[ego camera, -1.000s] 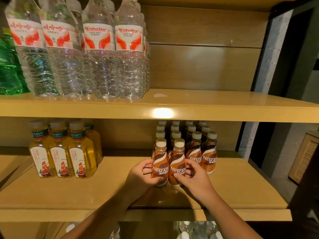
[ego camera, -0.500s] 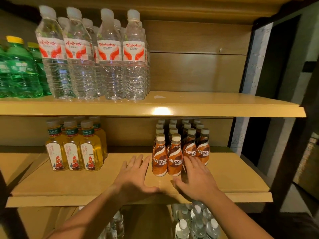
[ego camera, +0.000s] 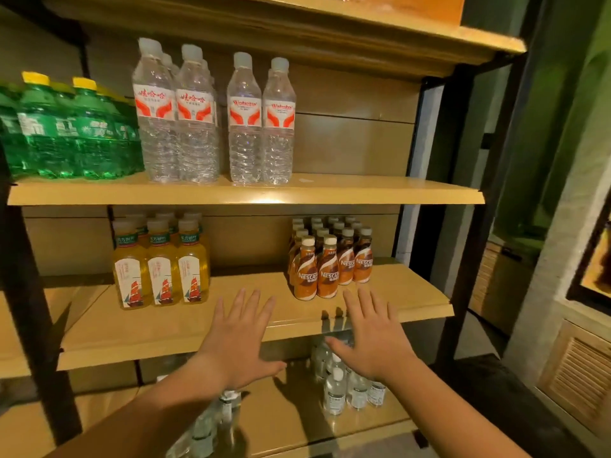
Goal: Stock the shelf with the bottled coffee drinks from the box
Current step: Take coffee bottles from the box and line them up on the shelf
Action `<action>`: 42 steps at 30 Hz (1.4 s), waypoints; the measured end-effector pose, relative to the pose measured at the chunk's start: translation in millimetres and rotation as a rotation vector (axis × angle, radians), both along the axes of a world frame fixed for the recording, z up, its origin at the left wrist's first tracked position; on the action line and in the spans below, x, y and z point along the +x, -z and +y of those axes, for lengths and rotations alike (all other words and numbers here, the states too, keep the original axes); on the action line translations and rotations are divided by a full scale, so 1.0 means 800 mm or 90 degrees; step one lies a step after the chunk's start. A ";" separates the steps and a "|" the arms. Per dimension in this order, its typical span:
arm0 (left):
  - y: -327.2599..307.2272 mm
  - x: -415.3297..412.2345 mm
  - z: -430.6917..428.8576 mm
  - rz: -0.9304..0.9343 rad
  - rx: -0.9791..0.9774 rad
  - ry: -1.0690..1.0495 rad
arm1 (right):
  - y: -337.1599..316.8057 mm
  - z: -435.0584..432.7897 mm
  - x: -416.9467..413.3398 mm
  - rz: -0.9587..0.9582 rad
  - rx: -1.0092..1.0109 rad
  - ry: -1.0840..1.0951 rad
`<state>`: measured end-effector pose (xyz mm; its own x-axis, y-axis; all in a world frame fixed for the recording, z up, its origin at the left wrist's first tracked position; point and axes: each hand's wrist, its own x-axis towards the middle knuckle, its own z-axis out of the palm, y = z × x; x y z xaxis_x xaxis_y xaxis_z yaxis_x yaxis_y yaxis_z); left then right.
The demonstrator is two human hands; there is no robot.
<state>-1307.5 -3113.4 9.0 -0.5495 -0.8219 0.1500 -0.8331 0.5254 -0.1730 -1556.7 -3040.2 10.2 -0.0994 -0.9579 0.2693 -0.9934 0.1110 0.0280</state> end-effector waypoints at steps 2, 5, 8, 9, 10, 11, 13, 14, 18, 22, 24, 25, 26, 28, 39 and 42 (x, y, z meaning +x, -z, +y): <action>0.000 0.028 0.021 -0.003 0.002 0.022 | 0.000 0.033 0.029 -0.020 0.008 0.019; 0.000 0.078 0.053 -0.015 0.004 0.050 | 0.005 0.076 0.076 -0.022 0.024 0.043; 0.006 0.139 0.083 -0.014 0.006 0.054 | 0.011 0.112 0.133 -0.015 0.028 0.045; 0.009 0.160 0.094 -0.008 0.009 0.047 | 0.013 0.123 0.154 -0.014 0.029 0.042; 0.012 0.182 0.105 -0.003 0.012 0.038 | 0.015 0.131 0.174 -0.010 0.032 0.037; 0.015 0.204 0.118 0.002 0.013 0.027 | 0.017 0.139 0.195 -0.005 0.037 0.030; 0.020 0.251 0.147 0.018 0.009 0.000 | 0.022 0.153 0.239 0.005 0.046 0.016; 0.022 0.275 0.164 0.024 0.007 -0.015 | 0.026 0.160 0.262 0.011 0.053 0.006; 0.037 0.379 0.236 0.010 0.014 -0.080 | 0.054 0.193 0.360 0.034 0.086 -0.056; 0.055 0.495 0.300 -0.034 0.071 -0.159 | 0.079 0.225 0.470 0.021 0.092 -0.133; 0.060 0.557 0.323 -0.030 0.091 -0.208 | 0.084 0.234 0.528 0.018 0.073 -0.167; 0.060 0.588 0.333 -0.025 0.094 -0.227 | 0.085 0.237 0.557 0.018 0.074 -0.182; 0.061 0.620 0.343 -0.021 0.090 -0.243 | 0.086 0.239 0.587 0.019 0.082 -0.198; 0.066 0.686 0.360 -0.014 0.086 -0.276 | 0.090 0.241 0.648 0.012 0.081 -0.230; 0.116 1.044 0.401 0.017 -0.001 -0.306 | 0.147 0.204 0.991 -0.021 0.131 -0.304; 0.126 1.129 0.393 0.011 0.030 -0.328 | 0.168 0.192 1.072 -0.045 0.171 -0.331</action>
<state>-404.2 -2798.8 -91.5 -0.0697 -0.9913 0.1114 -0.9883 0.0534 -0.1429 -699.5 -2886.9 -124.2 0.3921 -0.9197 0.0202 -0.9162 -0.3924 -0.0811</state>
